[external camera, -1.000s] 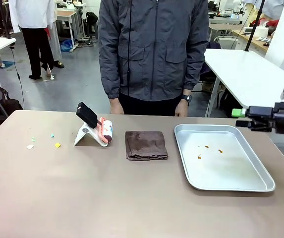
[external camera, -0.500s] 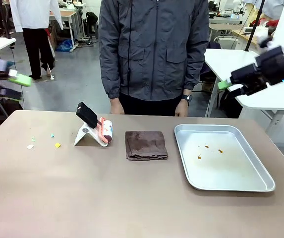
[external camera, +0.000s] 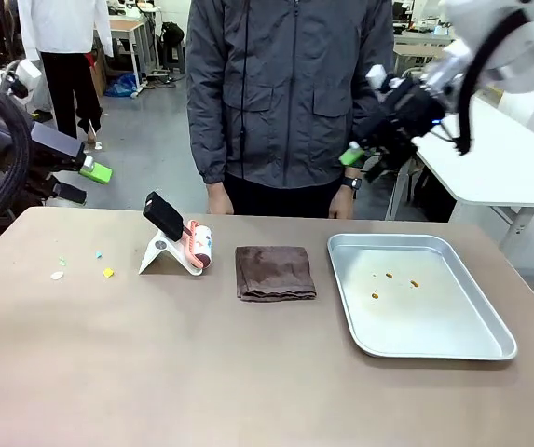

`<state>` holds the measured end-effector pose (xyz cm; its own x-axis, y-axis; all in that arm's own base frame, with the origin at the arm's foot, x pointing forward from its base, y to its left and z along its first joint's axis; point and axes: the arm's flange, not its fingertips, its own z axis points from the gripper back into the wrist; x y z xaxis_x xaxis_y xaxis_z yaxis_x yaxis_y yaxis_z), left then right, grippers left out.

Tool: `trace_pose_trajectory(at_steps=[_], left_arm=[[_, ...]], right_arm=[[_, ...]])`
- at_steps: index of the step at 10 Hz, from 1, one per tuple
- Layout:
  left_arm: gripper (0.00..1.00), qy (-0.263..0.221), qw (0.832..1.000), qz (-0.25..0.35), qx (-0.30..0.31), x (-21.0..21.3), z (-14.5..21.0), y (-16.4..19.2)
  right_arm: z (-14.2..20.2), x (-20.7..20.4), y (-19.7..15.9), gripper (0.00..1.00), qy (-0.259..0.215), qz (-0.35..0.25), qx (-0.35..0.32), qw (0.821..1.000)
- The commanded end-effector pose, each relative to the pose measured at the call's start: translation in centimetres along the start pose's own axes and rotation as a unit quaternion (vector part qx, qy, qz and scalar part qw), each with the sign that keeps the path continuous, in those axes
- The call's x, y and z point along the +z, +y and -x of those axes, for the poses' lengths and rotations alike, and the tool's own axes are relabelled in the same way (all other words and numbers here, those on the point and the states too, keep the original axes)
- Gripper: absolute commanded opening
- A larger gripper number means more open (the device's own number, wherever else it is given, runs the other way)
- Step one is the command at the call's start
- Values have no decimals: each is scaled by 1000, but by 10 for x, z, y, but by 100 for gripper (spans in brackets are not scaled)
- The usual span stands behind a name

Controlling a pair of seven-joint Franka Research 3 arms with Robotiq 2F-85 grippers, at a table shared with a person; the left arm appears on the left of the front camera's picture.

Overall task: Clean the surface of the table.
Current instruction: Hold the Lint Roller with your left hand and the towel with your right hand.

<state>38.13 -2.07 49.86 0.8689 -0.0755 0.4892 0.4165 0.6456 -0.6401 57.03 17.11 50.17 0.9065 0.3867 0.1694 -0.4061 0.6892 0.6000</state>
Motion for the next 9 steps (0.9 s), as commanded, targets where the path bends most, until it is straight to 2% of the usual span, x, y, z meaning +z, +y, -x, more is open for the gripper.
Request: trace_pose_trajectory(at_steps=[1, 2, 3, 9], left_arm=[[100, -10, 1000, 6, 6, 11, -7, 3], [100, -8, 1000, 18, 12, 10, -8, 7], [100, -5, 1000, 3, 7, 4, -1, 6], [100, -5, 1000, 3, 7, 4, -1, 6]], right_arm=[[-34, -14, 11, 100, 55, 11, -15, 998], [-35, -23, 11, 100, 55, 16, -12, 998], [-18, -21, 5, 100, 25, -5, -6, 1000], [-18, -21, 5, 100, 25, -5, -6, 1000]])
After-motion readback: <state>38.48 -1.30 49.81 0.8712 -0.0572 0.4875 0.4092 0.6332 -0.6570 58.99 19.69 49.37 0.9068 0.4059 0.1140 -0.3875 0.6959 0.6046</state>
